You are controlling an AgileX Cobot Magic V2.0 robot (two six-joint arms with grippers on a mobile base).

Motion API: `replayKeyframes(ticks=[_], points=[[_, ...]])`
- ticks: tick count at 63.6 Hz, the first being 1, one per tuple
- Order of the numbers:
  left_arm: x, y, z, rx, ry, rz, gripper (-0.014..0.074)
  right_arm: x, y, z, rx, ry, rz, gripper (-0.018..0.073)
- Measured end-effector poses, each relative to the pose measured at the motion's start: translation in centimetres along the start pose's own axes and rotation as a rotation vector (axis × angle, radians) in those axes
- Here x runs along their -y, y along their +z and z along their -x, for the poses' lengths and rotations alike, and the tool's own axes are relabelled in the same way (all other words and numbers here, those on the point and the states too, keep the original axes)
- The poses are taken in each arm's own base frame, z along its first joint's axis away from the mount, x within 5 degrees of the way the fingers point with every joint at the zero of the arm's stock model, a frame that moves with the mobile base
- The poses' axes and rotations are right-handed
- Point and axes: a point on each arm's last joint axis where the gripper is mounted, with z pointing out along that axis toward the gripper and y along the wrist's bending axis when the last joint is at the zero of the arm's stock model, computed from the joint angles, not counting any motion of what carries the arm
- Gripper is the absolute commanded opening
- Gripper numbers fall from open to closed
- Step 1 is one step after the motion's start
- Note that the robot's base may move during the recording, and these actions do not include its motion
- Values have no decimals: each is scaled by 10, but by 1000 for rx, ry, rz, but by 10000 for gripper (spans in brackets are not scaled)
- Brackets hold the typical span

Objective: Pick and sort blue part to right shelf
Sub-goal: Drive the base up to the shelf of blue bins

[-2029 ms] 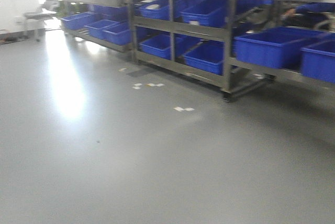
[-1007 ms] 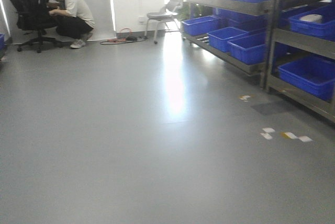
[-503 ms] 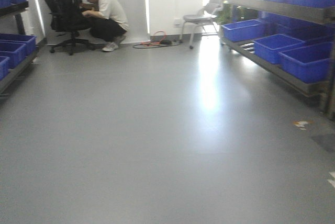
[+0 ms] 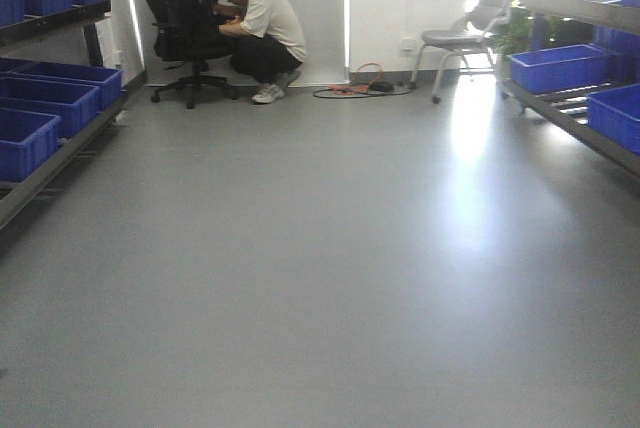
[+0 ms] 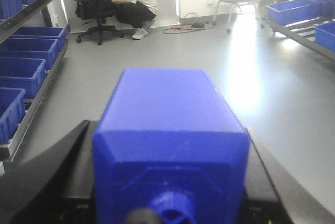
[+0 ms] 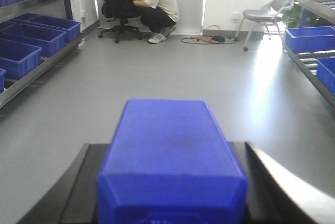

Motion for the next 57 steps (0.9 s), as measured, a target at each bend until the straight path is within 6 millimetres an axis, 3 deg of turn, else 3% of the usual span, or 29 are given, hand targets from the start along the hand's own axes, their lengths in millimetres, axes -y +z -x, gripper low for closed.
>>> replayKeyframes(ticks=[57], points=[[0,0,0,-2,-1,-1,315,0,0,0,0,-2,-1,257]])
